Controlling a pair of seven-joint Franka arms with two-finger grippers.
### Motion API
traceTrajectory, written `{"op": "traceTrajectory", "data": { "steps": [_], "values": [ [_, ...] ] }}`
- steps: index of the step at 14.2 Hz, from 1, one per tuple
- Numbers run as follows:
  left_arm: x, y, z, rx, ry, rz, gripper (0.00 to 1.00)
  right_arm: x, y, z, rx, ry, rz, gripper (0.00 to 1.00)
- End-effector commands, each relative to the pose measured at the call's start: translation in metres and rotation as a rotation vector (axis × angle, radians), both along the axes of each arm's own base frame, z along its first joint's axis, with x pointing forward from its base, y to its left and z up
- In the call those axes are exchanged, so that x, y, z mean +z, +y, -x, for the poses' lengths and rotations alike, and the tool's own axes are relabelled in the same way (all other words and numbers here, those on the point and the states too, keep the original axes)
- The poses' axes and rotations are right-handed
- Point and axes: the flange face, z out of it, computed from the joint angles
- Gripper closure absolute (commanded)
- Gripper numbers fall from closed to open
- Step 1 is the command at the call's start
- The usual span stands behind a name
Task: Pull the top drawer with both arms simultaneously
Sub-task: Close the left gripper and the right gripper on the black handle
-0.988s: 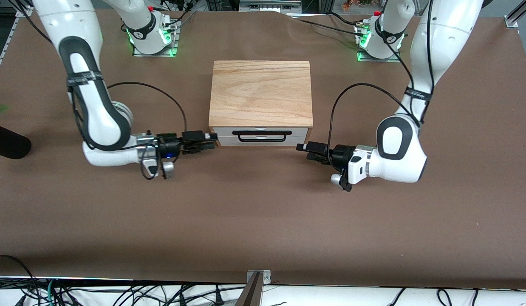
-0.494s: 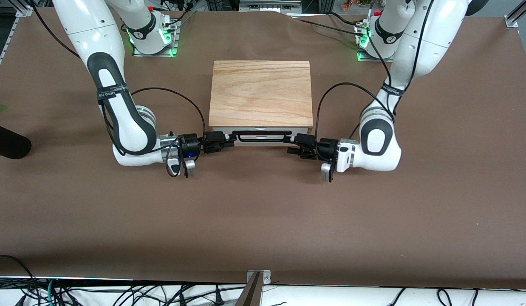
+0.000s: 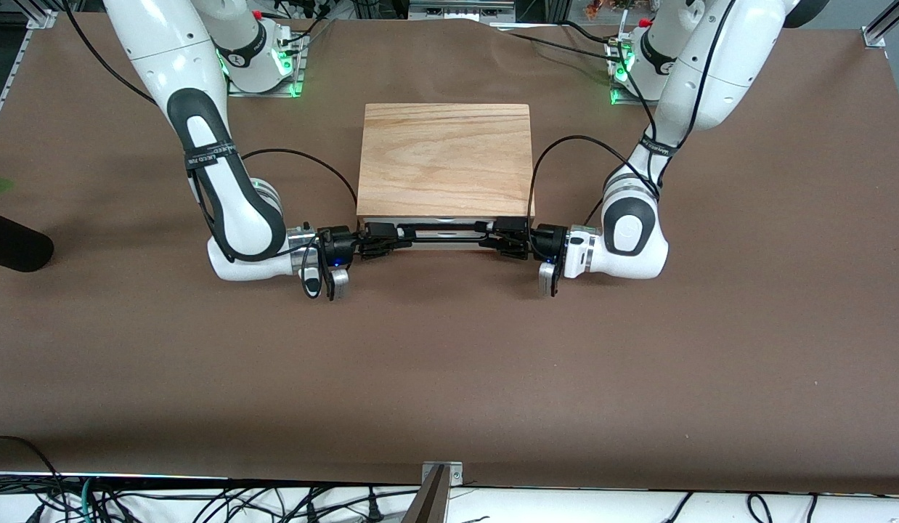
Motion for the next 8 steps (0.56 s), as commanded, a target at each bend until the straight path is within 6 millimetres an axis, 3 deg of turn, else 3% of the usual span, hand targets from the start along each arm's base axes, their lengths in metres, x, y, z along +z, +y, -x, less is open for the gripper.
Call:
{"op": "traceTrajectory", "data": {
  "steps": [1, 7, 8],
  "values": [
    [0.0086, 0.0033, 0.0003, 0.032, -0.026, 0.031, 0.31, -0.0019, 0.0024, -0.0012, -0.009, -0.018, -0.017, 0.79],
    [0.0173, 0.0091, -0.0087, 0.066, -0.026, 0.064, 0.31, 0.0005, 0.0022, -0.0035, -0.011, -0.024, -0.019, 0.96],
    [0.0175, 0.0089, -0.0087, 0.066, -0.027, 0.066, 0.37, 0.0006, 0.0014, -0.0038, -0.011, -0.023, -0.02, 0.98]
  ]
}}
